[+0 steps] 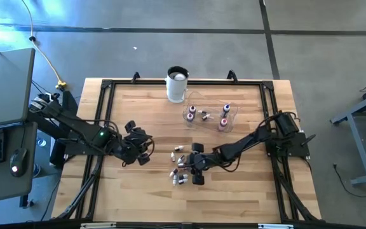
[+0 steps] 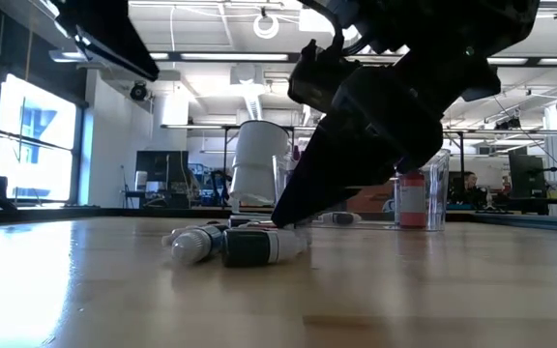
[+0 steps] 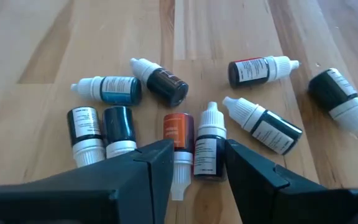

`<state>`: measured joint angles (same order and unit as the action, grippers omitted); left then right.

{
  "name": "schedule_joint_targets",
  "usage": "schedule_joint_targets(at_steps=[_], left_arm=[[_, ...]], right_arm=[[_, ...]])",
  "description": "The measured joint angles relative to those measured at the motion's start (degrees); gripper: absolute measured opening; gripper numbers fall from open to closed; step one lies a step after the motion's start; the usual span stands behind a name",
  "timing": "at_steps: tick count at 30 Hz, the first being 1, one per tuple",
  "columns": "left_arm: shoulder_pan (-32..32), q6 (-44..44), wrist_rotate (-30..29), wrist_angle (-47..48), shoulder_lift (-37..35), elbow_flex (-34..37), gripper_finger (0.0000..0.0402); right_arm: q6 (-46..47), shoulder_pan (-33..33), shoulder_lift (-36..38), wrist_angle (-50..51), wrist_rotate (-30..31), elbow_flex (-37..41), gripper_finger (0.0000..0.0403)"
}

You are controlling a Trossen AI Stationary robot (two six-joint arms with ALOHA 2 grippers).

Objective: Pick & Place food coloring
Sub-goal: Put the small red food coloring bottle into the transparent container

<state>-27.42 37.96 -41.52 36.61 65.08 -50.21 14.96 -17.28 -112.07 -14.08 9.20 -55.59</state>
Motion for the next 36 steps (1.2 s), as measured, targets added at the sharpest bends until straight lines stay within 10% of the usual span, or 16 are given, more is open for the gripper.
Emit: schedule_joint_targets(at_steps=[36], left_arm=[[0.0, -0.13, 0.44, -5.26, 0.02, 1.22, 0.0099]], right_arm=[[-2.14, 2.6, -0.22, 2.25, 2.01, 0.26, 0.009]])
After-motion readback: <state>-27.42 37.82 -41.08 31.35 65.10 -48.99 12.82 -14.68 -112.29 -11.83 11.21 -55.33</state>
